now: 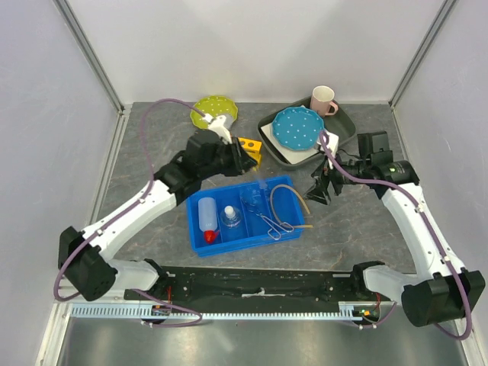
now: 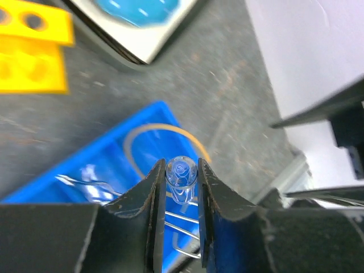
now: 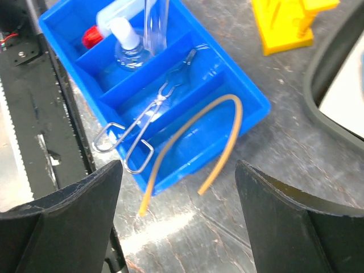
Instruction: Organize the chemistry lab equipment
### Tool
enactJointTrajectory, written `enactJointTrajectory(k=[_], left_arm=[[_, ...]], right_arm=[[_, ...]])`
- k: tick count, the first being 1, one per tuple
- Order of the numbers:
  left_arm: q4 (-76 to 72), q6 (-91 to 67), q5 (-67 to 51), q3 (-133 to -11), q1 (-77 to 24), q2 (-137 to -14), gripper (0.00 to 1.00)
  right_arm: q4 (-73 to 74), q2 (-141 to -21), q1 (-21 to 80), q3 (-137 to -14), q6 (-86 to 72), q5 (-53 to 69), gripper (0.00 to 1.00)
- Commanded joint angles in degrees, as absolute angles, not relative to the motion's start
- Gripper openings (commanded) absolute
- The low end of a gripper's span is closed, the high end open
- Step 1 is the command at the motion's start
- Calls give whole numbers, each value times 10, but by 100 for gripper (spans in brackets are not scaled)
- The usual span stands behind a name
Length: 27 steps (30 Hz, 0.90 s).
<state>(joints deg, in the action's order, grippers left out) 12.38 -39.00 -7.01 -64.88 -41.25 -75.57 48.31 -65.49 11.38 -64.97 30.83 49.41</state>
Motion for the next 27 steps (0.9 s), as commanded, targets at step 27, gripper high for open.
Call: enactJointTrajectory(k=[27], left_arm=[[-16, -4, 181, -794, -288, -970, 14]], right_arm=[[497, -636, -46, -545, 483, 611, 92]])
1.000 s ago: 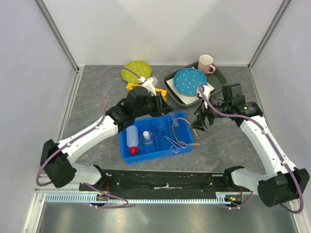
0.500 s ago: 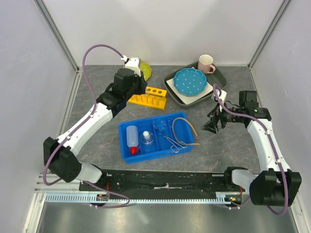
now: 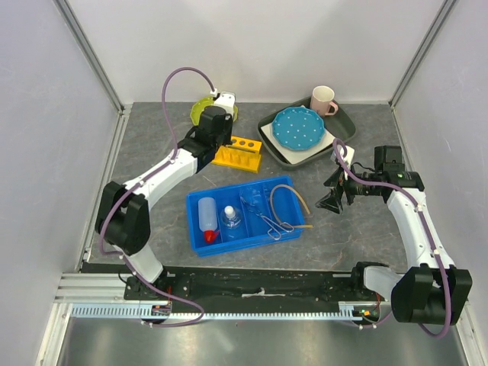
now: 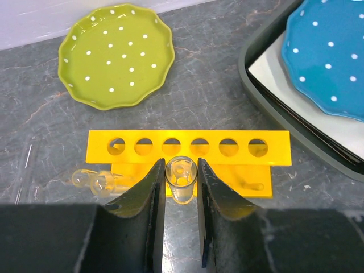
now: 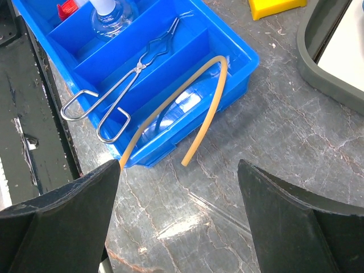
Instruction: Organize the chemistry lab equipment
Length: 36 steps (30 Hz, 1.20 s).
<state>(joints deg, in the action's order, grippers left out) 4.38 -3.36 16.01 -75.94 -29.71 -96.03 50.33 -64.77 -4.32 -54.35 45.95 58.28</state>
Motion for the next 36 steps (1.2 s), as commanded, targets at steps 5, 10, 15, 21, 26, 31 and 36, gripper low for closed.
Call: enactJointTrajectory(k=[5, 10, 15, 21, 26, 31, 36], left_arm=[[-19, -1, 178, -787, -280, -980, 14], [-30, -3, 172, -772, -274, -982, 15], [-33, -4, 167, -760, -271, -986, 15], [-33, -9, 163, -752, -268, -990, 16], [-35, -11, 161, -738, -267, -985, 16], [-36, -11, 157, -731, -266, -990, 16], [-37, -15, 153, -733, -265, -999, 16]], right_arm=[[499, -636, -46, -544, 484, 615, 92], [500, -641, -47, -546, 485, 615, 92], [502, -643, -49, -546, 487, 617, 93], [504, -645, -54, -546, 488, 620, 93], [507, -646, -56, -547, 490, 622, 93], [511, -646, -58, -548, 492, 622, 93], [512, -646, -61, -548, 495, 625, 93]])
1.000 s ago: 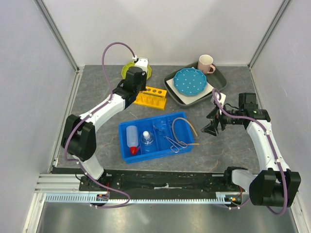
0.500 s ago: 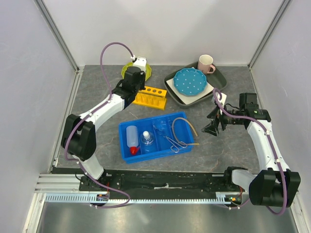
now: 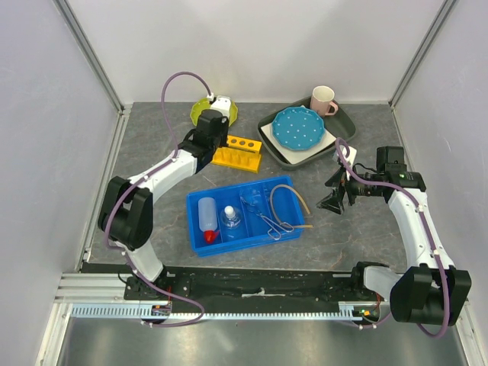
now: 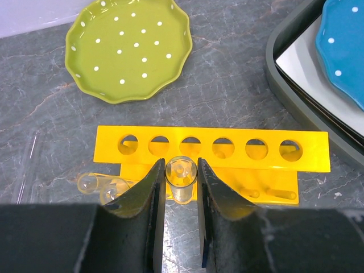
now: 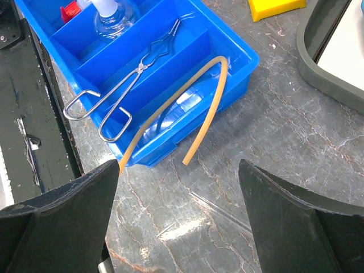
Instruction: Organize the chemistry lab equipment
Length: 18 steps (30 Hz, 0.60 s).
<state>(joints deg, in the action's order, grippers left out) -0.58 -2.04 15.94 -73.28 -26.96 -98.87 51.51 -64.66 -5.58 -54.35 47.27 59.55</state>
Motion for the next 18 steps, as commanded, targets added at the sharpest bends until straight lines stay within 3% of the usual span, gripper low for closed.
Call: enactJointTrajectory(k=[1, 18], left_arm=[[-37, -15, 152, -734, -265, -1000, 16], [-44, -30, 137, -710, -261, -1014, 21]], right_arm=[[513, -646, -62, -547, 496, 625, 93], [528, -657, -67, -550, 510, 632, 94]])
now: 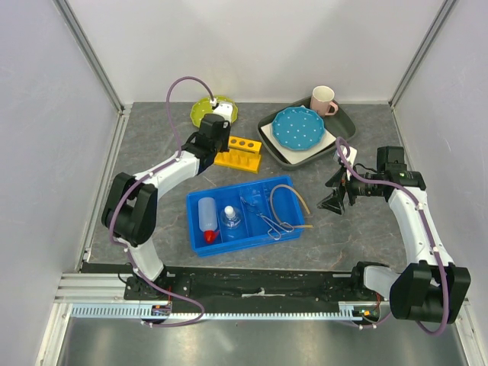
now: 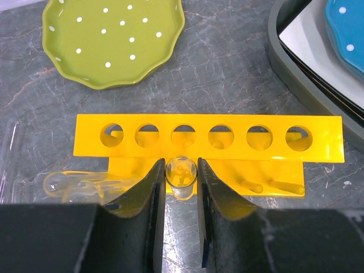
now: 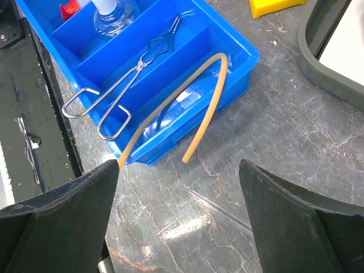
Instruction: Organize the chemistry lab equipment
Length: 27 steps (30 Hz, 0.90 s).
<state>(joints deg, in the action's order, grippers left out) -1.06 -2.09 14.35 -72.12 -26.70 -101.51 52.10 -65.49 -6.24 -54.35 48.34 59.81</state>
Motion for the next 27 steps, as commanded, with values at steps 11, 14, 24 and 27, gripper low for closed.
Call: enactJointTrajectory(k=[11, 14, 24, 27], left_arm=[[-37, -35, 143, -708, -259, -1013, 45], [-34, -36, 143, -708, -259, -1010, 48], [-8, -48, 127, -711, -259, -938, 57], [-4, -54, 113, -711, -259, -902, 63]], right_arm=[[537, -665, -70, -552, 518, 636, 94], [540, -666, -72, -553, 520, 637, 94], [544, -658, -77, -549, 533, 630, 94], [544, -652, -81, -548, 535, 629, 94]])
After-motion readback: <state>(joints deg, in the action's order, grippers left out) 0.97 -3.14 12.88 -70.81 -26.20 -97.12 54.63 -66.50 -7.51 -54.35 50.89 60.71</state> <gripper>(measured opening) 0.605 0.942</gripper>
